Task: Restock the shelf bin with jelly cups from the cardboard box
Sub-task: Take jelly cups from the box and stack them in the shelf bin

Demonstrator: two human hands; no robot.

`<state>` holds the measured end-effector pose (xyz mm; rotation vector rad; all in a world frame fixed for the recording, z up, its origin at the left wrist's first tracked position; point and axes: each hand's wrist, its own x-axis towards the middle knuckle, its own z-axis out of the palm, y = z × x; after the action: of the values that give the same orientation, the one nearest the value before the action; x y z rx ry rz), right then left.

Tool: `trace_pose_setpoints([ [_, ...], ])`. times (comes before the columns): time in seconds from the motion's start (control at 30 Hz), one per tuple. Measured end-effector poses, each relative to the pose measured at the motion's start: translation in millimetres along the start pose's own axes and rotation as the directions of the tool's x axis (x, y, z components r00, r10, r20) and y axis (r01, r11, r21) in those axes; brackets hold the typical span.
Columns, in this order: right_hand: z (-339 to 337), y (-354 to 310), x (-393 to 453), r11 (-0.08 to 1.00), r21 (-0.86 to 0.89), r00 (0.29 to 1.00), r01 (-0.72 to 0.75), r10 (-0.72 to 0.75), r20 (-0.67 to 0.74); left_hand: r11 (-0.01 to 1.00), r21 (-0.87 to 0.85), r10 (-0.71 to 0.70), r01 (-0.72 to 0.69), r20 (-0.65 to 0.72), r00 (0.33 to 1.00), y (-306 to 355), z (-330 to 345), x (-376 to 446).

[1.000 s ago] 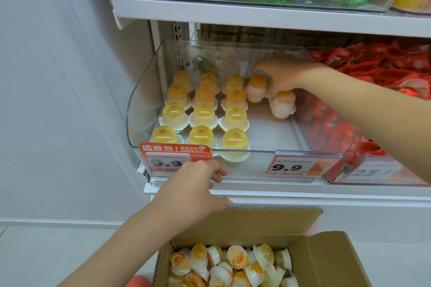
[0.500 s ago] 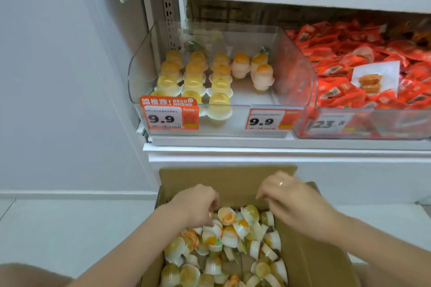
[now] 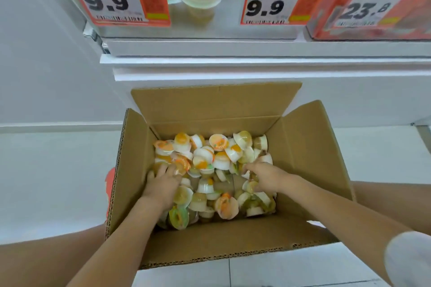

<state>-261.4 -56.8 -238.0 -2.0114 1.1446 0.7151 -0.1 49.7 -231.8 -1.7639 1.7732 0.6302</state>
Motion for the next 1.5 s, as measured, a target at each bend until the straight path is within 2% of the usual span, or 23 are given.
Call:
trace_pose_setpoints([
  [0.17,20.3,-26.6,15.8,0.988,0.146,0.991,0.041,-0.059,0.124,0.94,0.298,0.172,-0.164,0.001,0.985,6.4,9.5,6.4],
  [0.2,25.4,-33.4,18.4,0.99,0.134,0.989,0.049,-0.066,0.131,0.934,0.314,0.18,-0.172,0.005,0.984,6.2,13.1,7.6],
  [0.27,35.9,-48.7,22.4,0.996,-0.023,0.993,0.082,-0.08,0.091,0.94,0.301,0.174,-0.162,-0.012,0.985,5.1,19.9,8.0],
  [0.37,57.6,-72.1,27.5,0.97,-0.224,0.996,0.089,-0.083,0.036,0.958,0.238,0.18,-0.162,-0.057,0.982,1.2,28.5,8.0],
  [0.47,75.8,-88.8,31.2,0.978,-0.207,0.999,-0.001,0.01,0.042,0.982,0.109,0.164,-0.153,-0.101,0.981,3.9,28.0,9.1],
  [0.57,72.4,-89.8,30.7,0.994,-0.047,0.994,-0.099,0.101,0.045,0.987,-0.149,0.03,-0.062,-0.209,0.978,14.3,16.0,12.4],
  [0.63,55.5,-82.9,25.7,0.949,0.241,0.979,-0.203,0.193,0.062,0.932,-0.362,-0.121,0.014,-0.275,0.954,21.2,5.7,21.4],
  [0.67,43.2,-77.9,22.1,0.864,0.425,0.963,-0.269,0.248,0.107,0.882,-0.469,-0.189,0.042,-0.27,0.944,25.6,-0.9,26.8],
  [0.7,31.1,-72.0,18.4,0.701,0.62,0.934,-0.352,0.3,0.192,0.832,-0.549,-0.235,0.073,-0.231,0.944,30.6,-6.0,34.1],
  [0.73,18.8,-67.5,13.0,0.45,0.775,0.889,-0.444,0.328,0.319,0.796,-0.596,-0.264,0.11,-0.178,0.948,37.4,-11.3,41.6],
  [0.77,8.2,-62.8,7.2,0.176,0.845,0.842,-0.505,0.314,0.438,0.763,-0.628,-0.292,0.153,-0.122,0.949,45.1,-16.4,49.0],
  [0.8,0.8,-57.1,2.6,-0.043,0.857,0.815,-0.513,0.289,0.503,0.722,-0.664,-0.334,0.197,-0.085,0.939,52.7,-20.3,55.7],
  [0.83,-4.4,-51.3,-0.8,-0.177,0.854,0.808,-0.489,0.276,0.52,0.668,-0.705,-0.388,0.237,-0.058,0.92,58.8,-22.2,61.8],
  [0.9,-11.4,-43.3,-5.1,-0.285,0.86,0.82,-0.423,0.284,0.497,0.555,-0.782,-0.486,0.283,-0.029,0.874,64.4,-22.6,69.1],
  [0.97,-18.8,-41.0,-12.7,-0.336,0.863,0.835,-0.377,0.279,0.473,0.509,-0.819,-0.495,0.264,-0.028,0.869,62.4,-19.1,70.6],
  [1.07,-36.3,-41.3,-28.4,-0.357,0.875,0.858,-0.327,0.276,0.434,0.425,-0.879,-0.486,0.217,-0.019,0.874,46.3,-28.8,57.2],
  [1.1,-43.8,-42.1,-34.5,-0.35,0.883,0.866,-0.312,0.277,0.416,0.358,-0.914,-0.459,0.19,0.005,0.888,38.1,-38.3,48.7],
  [1.13,-53.6,-44.7,-41.9,-0.338,0.894,0.881,-0.293,0.267,0.39,0.23,-0.961,-0.398,0.152,0.049,0.916,28.9,-51.4,38.3],
  [1.17,-66.0,-48.6,-49.7,-0.329,0.908,0.902,-0.26,0.253,0.35,0.048,-0.99,-0.288,0.129,0.11,0.951,20.2,-68.6,26.0],
  [1.23,-95.6,-59.8,-69.1,-0.31,0.942,0.952,-0.127,0.228,0.204,-0.273,-0.949,0.015,0.16,0.162,0.987,3.7,-108.1,-3.3],
  [1.3,-127.2,-72.0,-92.3,-0.263,0.961,0.978,0.083,0.208,-0.028,-0.412,-0.889,0.199,0.201,0.128,0.972,-6.0,-145.1,-29.7],
  [1.4,-166.9,-91.3,-129.6,-0.165,0.897,0.909,0.411,0.146,-0.39,-0.453,-0.868,0.306,0.201,0.061,0.95,-2.9,-196.3,-67.4],
  [1.5,-189.6,-111.8,-165.6,0.064,0.713,0.712,0.698,0.051,-0.701,-0.537,-0.827,0.34,0.167,-0.031,0.94,15.7,-234.8,-104.6],
])
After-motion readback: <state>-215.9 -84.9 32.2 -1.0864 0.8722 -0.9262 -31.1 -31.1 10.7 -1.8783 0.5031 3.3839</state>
